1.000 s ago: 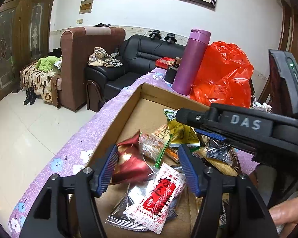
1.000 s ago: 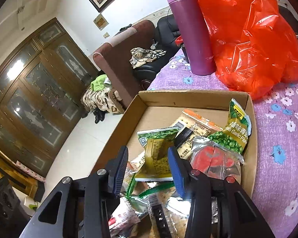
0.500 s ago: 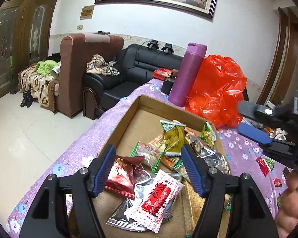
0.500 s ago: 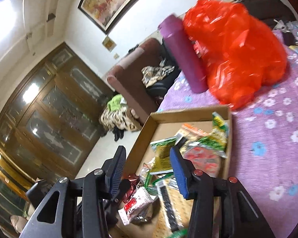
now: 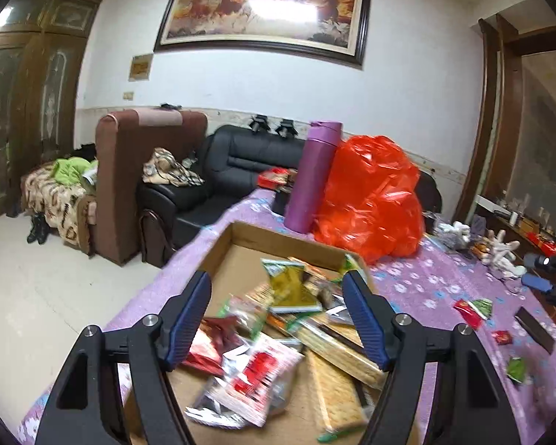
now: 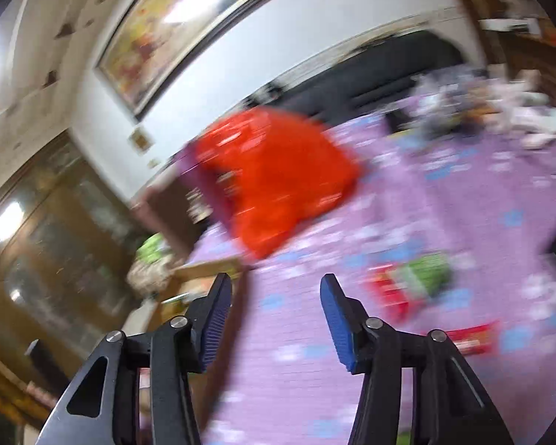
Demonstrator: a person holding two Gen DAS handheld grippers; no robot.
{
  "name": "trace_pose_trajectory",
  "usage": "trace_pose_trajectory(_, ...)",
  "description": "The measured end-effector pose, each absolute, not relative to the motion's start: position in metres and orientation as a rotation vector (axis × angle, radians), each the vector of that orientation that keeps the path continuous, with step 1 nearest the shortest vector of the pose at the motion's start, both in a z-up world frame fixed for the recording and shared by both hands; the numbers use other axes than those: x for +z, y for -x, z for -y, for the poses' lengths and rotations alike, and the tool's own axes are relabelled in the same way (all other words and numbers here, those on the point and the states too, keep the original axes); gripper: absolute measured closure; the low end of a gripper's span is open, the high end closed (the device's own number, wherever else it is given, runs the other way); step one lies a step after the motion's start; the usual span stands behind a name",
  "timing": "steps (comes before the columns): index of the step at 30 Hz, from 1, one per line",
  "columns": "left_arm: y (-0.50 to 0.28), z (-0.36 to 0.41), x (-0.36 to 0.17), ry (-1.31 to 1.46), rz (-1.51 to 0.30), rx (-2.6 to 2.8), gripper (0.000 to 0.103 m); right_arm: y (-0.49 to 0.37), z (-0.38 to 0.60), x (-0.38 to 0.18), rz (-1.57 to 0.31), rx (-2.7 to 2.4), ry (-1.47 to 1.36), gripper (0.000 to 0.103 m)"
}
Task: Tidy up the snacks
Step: 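Withdraw both tools from the box lid toward the snack pile, then grasp a green-wrapped snack packet with the left tool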
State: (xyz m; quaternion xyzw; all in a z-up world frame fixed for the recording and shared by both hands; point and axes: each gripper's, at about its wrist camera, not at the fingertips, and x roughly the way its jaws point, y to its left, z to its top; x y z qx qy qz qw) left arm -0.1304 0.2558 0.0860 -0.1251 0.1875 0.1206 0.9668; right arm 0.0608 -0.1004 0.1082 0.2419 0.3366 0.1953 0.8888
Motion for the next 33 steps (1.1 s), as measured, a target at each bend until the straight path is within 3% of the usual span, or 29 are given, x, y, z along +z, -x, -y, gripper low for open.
trace_pose_trajectory(8, 0.101, -0.134, 0.103, 0.107, -0.559, -0.167, 0.026, -0.079, 0.185, 0.047, -0.796, 0.333, -0.717, 0.047)
trace_pose_trajectory(16, 0.045, 0.019, 0.062, -0.058, -0.83, -0.537, 0.025, -0.081, 0.186, 0.033, -0.864, 0.373, -0.788, 0.047)
trace_pose_trajectory(19, 0.029, 0.043, 0.05, -0.106, -0.876, -0.541, 0.036, -0.078, 0.192, 0.032, -0.845, 0.36, -0.814, 0.047)
trace_pose_trajectory(22, 0.013, 0.054, 0.034, -0.125, -0.941, -0.557, 0.039, -0.079, 0.195, 0.031, -0.841, 0.365, -0.823, 0.047)
trace_pose_trajectory(24, 0.005, 0.059, 0.024, -0.146, -0.972, -0.561, 0.054, -0.08, 0.194, 0.032, -0.84, 0.377, -0.822, 0.047)
trace_pose_trajectory(26, 0.002, 0.065, 0.016, -0.15, -0.99, -0.561, 0.061, -0.08, 0.192, 0.034, -0.839, 0.386, -0.814, 0.047)
trace_pose_trajectory(29, 0.005, 0.072, 0.014, -0.185, -0.957, -0.543, 0.061, -0.082, 0.187, 0.034, -0.843, 0.397, -0.797, 0.047)
trace_pose_trajectory(30, 0.006, 0.071, 0.014, -0.18, -0.952, -0.536, 0.067, -0.082, 0.186, 0.033, -0.848, 0.399, -0.791, 0.047)
trace_pose_trajectory(33, 0.009, 0.057, 0.015, -0.12, -0.964, -0.537, 0.071, -0.085, 0.181, 0.031, -0.862, 0.403, -0.774, 0.047)
